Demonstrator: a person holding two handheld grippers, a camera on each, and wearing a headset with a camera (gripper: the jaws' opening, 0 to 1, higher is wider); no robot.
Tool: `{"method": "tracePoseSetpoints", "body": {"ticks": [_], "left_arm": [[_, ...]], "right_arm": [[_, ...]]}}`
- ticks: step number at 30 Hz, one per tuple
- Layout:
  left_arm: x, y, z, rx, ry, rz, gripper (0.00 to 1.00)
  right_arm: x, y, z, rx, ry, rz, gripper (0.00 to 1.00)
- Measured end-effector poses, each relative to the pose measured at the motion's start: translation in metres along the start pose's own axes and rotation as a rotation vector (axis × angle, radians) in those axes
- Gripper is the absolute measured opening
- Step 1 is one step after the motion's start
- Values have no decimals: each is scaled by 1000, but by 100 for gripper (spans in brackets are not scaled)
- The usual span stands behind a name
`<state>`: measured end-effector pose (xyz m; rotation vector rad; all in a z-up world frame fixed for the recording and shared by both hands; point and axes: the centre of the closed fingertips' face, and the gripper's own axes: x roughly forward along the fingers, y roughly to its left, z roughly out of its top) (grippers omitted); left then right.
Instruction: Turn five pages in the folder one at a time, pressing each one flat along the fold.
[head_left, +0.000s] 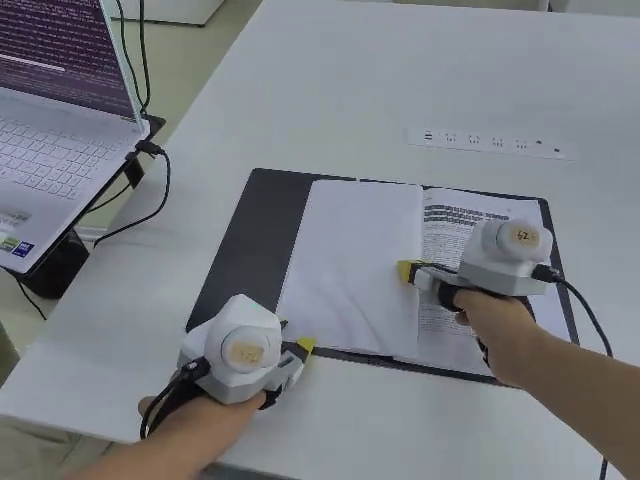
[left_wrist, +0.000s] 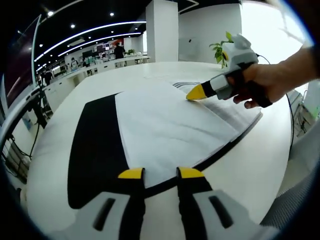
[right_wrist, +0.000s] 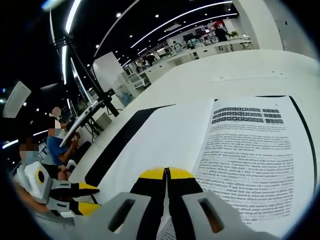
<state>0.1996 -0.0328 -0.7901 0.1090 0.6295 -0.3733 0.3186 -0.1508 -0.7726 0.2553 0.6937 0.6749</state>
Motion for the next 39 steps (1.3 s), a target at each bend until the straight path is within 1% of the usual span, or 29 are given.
{"method": "tracePoseSetpoints", "body": {"ticks": [2,3,6,8,12,14,18,19,21,23,25,28,31,32,33,34,35,37,39], "left_arm": [[1,0,0,-1,0,1,24],[2,1,-1,-1,1,2,24],[2,1,-1,-3,-1,4,24],[2,1,-1,-5,-4,5,24],[2,1,-1,-9,-8,8,24],[2,1,-1,-12,-10,9,24],[2,2,-2,-16,-15,11,23],[3,2,-2,-17,-16,11,23],[3,2,-2,-17,-17,11,23],[2,3,-2,-18,-19,13,23],[2,3,-2,-20,-22,14,23],[1,3,-2,-25,-29,17,23],[0,2,-1,-28,-34,19,23],[0,2,-1,-28,-35,21,23],[0,2,-1,-29,-34,22,23],[0,2,-1,-29,-34,22,22],[0,3,-1,-30,-34,23,22],[0,3,-1,-29,-35,23,22],[0,3,-1,-33,-40,23,22]], "right_arm": [[5,-5,4,2,1,-5,0],[7,-7,4,7,9,-4,0],[9,-9,11,-5,-14,-10,0],[11,-10,15,30,-28,-7,0],[12,-10,22,26,-47,-11,0],[12,-12,26,43,-63,-14,0],[17,-15,34,66,-77,-11,0],[18,-16,37,73,-85,-12,0],[23,-23,42,78,-94,-16,0],[26,-25,47,92,-102,-18,0],[30,-29,52,107,-103,-17,0],[36,-31,58,100,-92,-15,0],[42,-34,65,92,-95,-16,0],[47,-40,69,103,-102,-19,0],[49,-43,71,112,-107,-22,0],[56,-52,73,114,-112,-27,0],[61,-58,75,110,-118,-31,0],[67,-67,79,122,-135,-42,0],[71,-73,84,145,-156,-55,0]]}}
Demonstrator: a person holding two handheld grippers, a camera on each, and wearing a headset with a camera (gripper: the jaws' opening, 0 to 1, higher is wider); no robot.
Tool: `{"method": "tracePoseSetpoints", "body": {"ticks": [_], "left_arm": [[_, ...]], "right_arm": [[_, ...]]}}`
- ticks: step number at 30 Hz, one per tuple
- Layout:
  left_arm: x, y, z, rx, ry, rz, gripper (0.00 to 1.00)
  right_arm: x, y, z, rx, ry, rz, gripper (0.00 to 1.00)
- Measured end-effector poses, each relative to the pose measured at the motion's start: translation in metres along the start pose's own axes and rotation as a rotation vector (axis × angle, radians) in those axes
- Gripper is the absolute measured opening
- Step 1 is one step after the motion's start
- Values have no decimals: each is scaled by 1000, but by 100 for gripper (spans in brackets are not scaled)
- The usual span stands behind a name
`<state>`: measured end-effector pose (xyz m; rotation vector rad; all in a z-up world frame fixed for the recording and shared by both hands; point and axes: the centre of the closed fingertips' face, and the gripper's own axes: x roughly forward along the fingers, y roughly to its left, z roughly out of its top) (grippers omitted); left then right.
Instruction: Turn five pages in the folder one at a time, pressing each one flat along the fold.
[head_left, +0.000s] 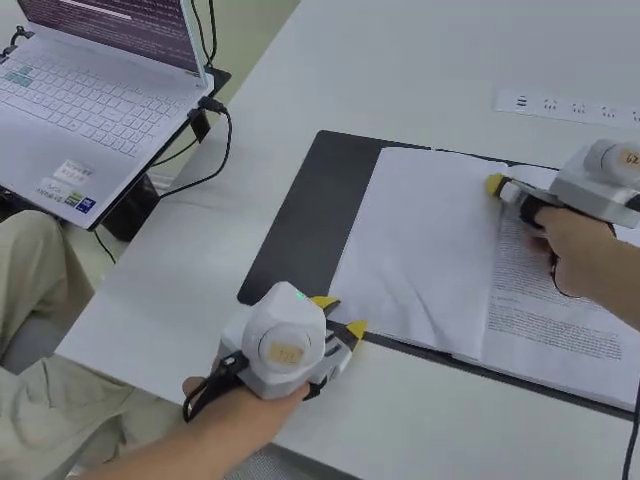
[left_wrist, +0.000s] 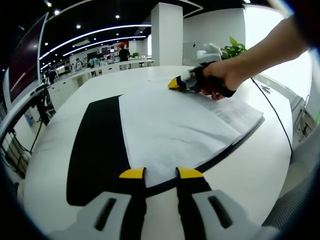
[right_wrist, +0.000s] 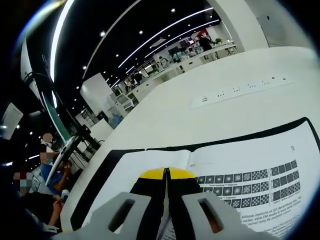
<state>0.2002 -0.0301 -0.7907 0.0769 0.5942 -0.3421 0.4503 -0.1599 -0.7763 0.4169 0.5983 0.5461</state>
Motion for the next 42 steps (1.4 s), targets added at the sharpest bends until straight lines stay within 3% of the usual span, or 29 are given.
{"method": "tracePoseSetpoints", "body": {"ticks": [6,14,18,25,35,42], "left_arm": [[0,0,0,-2,-2,1,22],[1,0,0,-8,-5,3,22],[1,0,1,-7,-3,4,22],[1,0,1,-7,8,5,22],[1,0,1,-6,14,7,22],[1,0,1,-6,19,9,22]], "right_arm": [[19,-18,11,14,-42,-41,0],[21,-24,18,56,-64,-55,0],[15,-21,12,51,-40,-52,0],[0,-13,0,117,3,-10,0],[-19,1,-14,154,37,36,0],[-32,11,-25,101,50,61,0]]}}
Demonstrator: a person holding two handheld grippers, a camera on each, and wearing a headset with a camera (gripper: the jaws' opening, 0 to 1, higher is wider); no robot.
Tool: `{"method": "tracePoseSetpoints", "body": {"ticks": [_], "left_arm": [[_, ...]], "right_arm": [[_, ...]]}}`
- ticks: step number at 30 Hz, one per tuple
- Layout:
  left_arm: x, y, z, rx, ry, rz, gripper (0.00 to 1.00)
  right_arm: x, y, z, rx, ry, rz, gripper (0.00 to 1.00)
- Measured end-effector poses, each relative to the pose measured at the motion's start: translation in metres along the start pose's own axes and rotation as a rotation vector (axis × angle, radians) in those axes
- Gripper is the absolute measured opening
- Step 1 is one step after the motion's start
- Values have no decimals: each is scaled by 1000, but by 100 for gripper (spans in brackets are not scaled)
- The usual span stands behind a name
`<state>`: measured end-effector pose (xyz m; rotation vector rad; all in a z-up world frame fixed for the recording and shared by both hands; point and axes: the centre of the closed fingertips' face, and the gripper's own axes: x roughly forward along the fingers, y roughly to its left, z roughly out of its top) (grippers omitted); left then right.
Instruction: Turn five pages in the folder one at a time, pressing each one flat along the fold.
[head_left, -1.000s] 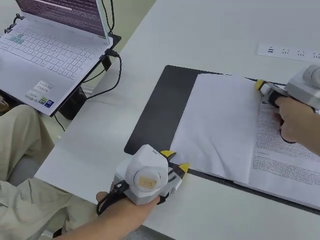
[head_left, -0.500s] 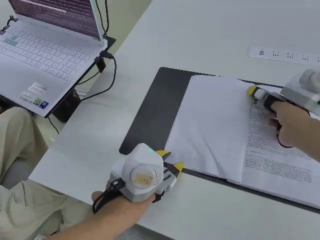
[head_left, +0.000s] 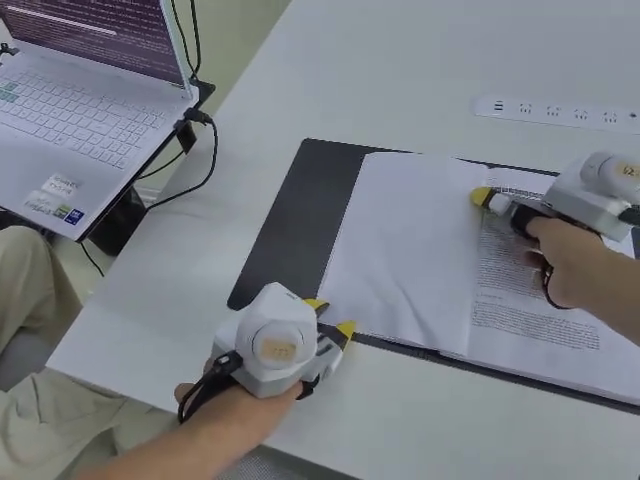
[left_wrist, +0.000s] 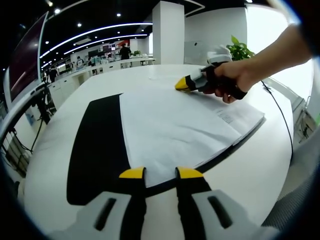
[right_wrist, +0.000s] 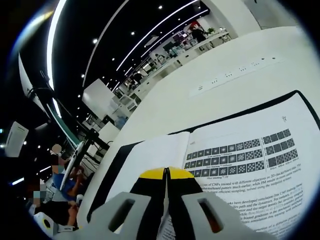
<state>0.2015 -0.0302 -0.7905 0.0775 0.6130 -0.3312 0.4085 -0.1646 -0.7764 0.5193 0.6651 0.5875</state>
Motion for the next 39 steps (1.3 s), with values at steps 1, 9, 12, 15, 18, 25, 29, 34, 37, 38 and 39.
{"method": "tracePoseSetpoints", "body": {"ticks": [1,9,12,15,18,25,29,34,37,38,39], "left_arm": [[0,0,0,-1,0,0,22],[0,0,0,2,2,0,22],[0,0,0,-1,3,0,22],[0,0,0,-1,2,0,22],[1,0,-1,-13,2,0,22],[2,1,-1,-1,5,-10,22],[2,1,-1,-5,-2,-9,22],[1,1,-2,-8,-4,-9,22],[1,2,-1,-21,-11,-6,21],[1,2,-1,-21,-11,-7,21],[0,1,-1,-24,-11,-6,21]], "right_arm": [[-2,2,-2,-6,3,6,0],[-22,18,-18,-44,25,22,0],[-33,28,-26,-72,38,29,0],[-41,35,-32,-90,50,39,0],[-46,39,-38,-97,58,43,0],[-53,43,-46,-105,74,48,0],[-57,45,-52,-115,87,56,0],[-64,50,-64,-142,108,65,0],[-67,50,-69,-132,107,65,0],[-69,51,-72,-132,110,66,0],[-70,50,-73,-134,113,66,0]]}}
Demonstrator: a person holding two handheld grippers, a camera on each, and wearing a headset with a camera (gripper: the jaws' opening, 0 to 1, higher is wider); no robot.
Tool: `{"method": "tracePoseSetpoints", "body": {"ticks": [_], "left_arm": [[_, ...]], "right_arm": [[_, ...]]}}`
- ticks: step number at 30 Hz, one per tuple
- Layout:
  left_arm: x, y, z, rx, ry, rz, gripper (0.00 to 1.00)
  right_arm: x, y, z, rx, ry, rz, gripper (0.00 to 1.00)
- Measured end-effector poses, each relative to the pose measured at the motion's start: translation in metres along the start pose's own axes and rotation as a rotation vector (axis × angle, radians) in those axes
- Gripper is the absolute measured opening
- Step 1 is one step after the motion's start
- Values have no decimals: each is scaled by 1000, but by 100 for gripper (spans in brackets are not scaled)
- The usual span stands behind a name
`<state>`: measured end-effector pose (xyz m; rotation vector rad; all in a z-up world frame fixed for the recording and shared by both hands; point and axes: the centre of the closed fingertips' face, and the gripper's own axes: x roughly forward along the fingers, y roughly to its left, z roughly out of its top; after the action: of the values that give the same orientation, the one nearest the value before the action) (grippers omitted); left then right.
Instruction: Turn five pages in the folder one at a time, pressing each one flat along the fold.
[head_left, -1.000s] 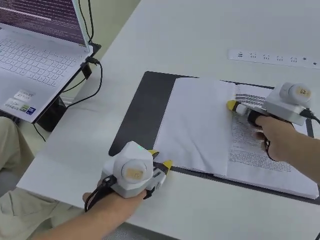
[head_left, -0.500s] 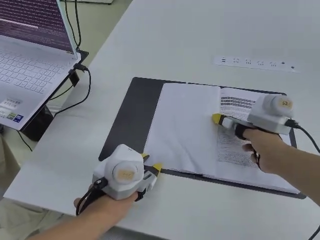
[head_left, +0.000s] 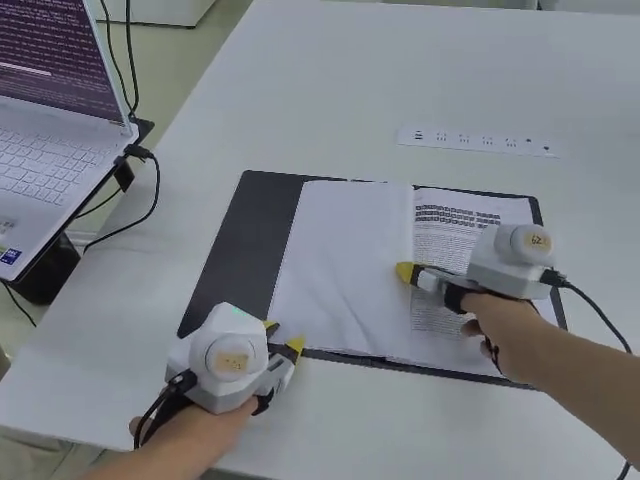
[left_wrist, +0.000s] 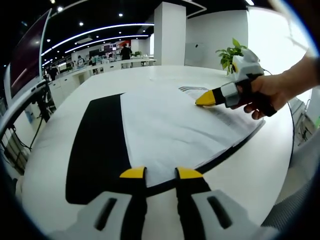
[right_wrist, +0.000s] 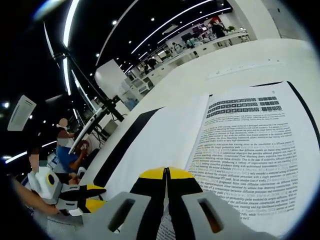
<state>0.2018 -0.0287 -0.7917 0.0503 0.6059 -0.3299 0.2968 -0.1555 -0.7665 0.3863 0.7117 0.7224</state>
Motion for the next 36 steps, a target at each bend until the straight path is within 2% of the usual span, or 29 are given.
{"method": "tracePoseSetpoints", "body": {"ticks": [12,24,31,34,36], "left_arm": [[-2,-1,1,15,3,-5,21],[-4,-2,1,18,6,-7,21],[-4,-2,2,15,12,-6,21],[-4,-3,3,7,22,-6,22],[-4,-5,3,-1,29,-14,24]], "right_arm": [[-20,11,-34,-3,22,20,0],[-36,24,-61,27,24,28,0],[-49,35,-80,63,36,43,0],[-57,42,-89,104,60,55,0],[-61,46,-93,106,69,60,0]]}}
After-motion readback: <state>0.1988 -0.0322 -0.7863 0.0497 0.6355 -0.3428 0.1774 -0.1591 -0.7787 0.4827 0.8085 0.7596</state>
